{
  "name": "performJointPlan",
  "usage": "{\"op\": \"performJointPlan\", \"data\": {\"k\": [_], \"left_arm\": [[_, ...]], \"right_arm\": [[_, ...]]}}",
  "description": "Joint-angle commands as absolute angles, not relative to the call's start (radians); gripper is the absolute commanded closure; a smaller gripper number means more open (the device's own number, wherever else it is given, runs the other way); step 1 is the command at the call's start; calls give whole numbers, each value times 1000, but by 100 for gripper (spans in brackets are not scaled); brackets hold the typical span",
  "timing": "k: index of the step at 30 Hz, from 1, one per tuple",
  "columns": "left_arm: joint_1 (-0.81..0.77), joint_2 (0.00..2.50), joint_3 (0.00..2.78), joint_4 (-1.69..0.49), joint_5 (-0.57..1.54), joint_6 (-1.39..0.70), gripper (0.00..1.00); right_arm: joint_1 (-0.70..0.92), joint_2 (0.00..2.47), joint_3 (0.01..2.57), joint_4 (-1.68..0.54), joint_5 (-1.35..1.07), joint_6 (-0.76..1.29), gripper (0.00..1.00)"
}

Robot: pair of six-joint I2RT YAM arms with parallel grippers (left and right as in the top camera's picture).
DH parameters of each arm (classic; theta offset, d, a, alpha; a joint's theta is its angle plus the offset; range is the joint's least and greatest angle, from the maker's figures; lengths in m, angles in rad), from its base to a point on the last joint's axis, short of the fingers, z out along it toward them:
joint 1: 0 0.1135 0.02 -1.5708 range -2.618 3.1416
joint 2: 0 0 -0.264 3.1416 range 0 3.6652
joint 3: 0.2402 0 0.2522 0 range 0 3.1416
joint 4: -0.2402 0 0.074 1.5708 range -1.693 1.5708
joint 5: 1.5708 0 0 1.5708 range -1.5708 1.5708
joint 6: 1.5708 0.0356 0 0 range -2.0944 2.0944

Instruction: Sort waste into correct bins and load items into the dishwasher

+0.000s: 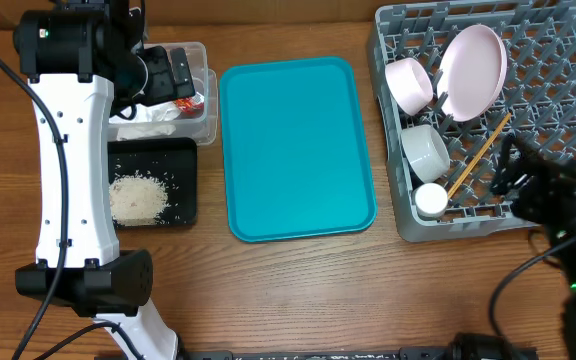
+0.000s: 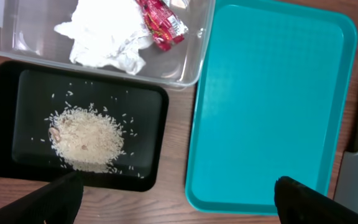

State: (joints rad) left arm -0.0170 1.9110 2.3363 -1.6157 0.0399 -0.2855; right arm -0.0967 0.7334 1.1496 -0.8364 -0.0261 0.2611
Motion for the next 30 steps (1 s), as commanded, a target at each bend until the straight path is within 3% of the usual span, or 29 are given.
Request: {"op": "performJointPlan", "data": {"k": [1,6,12,21,30], "left_arm": [[-14,1891,2345,-1615,33,-277,0],[-14,1890,2345,-1615,33,-277,0],[-14,1890,2345,-1615,33,-277,0],[-14,1890,2345,-1615,33,-277,0],[-14,1890,2345,-1615,33,-277,0]], "right_arm": [[-96,591,888,-669,-24,257,0],[-96,357,486,-384,-43,262,0],[-50,139,188,-234,-56,261,0],[13,40,7,-26,-1,261,0],[14,2,7,-81,5,261,0]]}}
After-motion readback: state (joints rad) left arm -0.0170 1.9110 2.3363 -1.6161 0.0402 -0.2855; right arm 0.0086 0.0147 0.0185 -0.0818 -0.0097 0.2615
